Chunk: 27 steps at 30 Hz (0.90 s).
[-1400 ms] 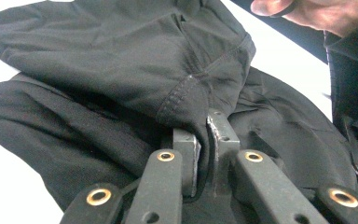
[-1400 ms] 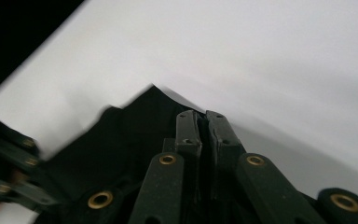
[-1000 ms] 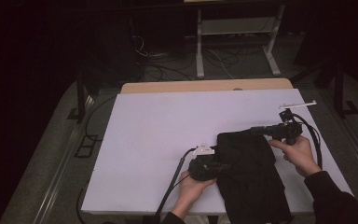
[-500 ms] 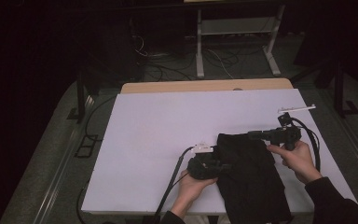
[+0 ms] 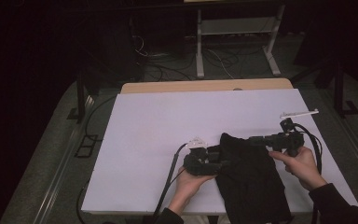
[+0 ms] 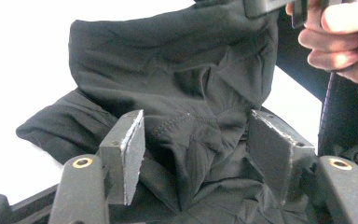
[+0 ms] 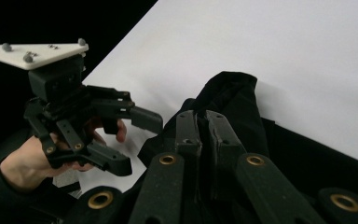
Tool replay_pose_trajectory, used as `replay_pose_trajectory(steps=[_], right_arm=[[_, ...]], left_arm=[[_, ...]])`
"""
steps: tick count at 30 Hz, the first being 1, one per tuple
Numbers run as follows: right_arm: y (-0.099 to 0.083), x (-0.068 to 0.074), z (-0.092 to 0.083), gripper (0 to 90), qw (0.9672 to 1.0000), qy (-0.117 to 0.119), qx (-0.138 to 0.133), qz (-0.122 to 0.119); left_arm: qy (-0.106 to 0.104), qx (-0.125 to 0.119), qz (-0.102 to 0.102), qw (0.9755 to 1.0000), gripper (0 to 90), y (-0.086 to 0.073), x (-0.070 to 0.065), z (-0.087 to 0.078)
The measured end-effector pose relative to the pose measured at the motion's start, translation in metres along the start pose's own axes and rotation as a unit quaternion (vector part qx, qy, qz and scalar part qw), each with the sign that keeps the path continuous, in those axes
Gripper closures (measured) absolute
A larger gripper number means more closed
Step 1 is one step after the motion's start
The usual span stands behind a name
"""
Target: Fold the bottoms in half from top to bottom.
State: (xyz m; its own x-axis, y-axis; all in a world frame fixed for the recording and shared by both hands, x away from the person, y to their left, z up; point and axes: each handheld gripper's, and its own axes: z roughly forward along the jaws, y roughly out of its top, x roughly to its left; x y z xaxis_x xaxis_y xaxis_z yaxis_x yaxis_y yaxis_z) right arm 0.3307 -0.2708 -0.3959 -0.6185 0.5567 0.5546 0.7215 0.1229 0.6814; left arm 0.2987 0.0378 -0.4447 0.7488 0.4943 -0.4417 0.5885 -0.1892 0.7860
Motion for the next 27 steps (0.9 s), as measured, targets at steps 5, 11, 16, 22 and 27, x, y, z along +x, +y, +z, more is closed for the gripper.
replay_pose_trajectory(steps=[5, 11, 16, 22, 27], right_arm=[[-0.007, 0.001, -0.002, 82.9, 1.0000, 0.006, 0.002, 0.001], [-0.015, 0.005, -0.004, 82.9, 0.9998, 0.018, 0.008, -0.002], [-0.023, 0.008, -0.005, 82.9, 0.9997, 0.021, 0.014, -0.006], [-0.030, 0.011, -0.010, 82.8, 0.9995, 0.024, 0.014, -0.012], [-0.037, 0.012, -0.012, 82.8, 0.9991, 0.031, 0.026, -0.016]], left_arm=[[0.009, 0.001, 0.013, 0.9999, 26.1, 0.000, 0.000, 0.001], [0.010, -0.011, 0.010, 0.9998, 17.5, 0.003, 0.002, 0.000], [0.017, -0.019, 0.010, 0.9996, 14.3, 0.005, 0.004, -0.002], [0.026, -0.019, 0.006, 0.9995, 12.4, 0.005, 0.006, -0.002], [0.029, -0.033, 0.003, 0.9990, 12.3, 0.007, 0.006, -0.004]])
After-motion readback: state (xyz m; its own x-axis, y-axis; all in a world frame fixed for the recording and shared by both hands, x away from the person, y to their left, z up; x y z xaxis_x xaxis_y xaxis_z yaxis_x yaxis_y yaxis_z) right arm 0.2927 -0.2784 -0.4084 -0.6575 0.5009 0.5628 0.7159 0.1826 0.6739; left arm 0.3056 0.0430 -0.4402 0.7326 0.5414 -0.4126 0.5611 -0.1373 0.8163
